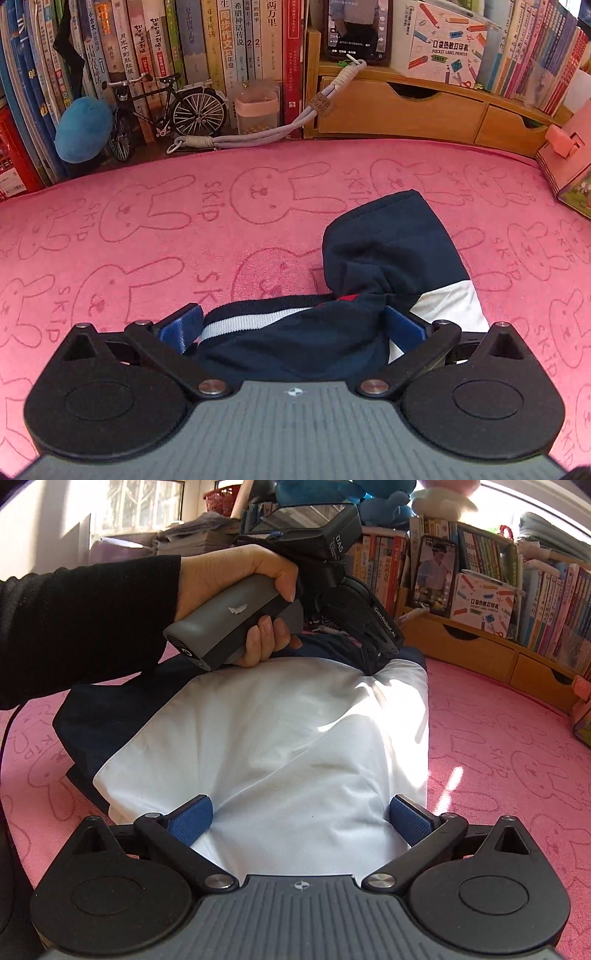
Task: Fold clothes
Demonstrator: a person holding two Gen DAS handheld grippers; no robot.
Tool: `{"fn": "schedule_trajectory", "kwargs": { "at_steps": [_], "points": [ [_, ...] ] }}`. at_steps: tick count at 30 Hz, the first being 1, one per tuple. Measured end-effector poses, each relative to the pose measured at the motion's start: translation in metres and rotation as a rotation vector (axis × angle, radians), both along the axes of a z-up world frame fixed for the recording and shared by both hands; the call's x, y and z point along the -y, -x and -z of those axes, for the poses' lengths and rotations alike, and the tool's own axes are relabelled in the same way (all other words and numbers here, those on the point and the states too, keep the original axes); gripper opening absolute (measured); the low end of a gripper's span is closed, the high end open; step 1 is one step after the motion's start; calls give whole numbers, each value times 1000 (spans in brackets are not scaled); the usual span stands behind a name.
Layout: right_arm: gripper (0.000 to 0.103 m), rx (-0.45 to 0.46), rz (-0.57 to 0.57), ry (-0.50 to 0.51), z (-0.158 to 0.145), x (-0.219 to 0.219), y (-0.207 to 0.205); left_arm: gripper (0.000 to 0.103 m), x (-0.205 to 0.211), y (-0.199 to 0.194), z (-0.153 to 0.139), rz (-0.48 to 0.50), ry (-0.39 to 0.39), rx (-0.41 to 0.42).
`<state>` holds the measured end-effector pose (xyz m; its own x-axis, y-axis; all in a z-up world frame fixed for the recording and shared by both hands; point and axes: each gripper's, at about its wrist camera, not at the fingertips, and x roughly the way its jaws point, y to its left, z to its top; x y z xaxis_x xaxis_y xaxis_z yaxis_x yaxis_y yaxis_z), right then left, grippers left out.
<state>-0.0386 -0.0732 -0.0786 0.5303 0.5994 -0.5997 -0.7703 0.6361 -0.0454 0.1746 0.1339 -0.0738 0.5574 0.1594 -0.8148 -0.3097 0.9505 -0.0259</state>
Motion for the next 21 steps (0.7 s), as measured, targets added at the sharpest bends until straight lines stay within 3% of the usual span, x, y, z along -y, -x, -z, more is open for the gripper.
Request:
{"fn": "schedule_trajectory", "kwargs": {
  "at_steps": [6,9,16,21],
  "points": [
    [103,-1,-2,-9,0,0,-4,103,-13,-14,-3,-43,6,11],
    [103,0,-2,-13,0,1,-4,103,-13,2,-18,-56,3,47],
    [103,3,-3,-19,0,3,-5,103,18,71,-46,49,-330,132],
    [103,7,-3,-21,0,5,-6,103,26,120,-35,15,-246,103]
  ]
}}
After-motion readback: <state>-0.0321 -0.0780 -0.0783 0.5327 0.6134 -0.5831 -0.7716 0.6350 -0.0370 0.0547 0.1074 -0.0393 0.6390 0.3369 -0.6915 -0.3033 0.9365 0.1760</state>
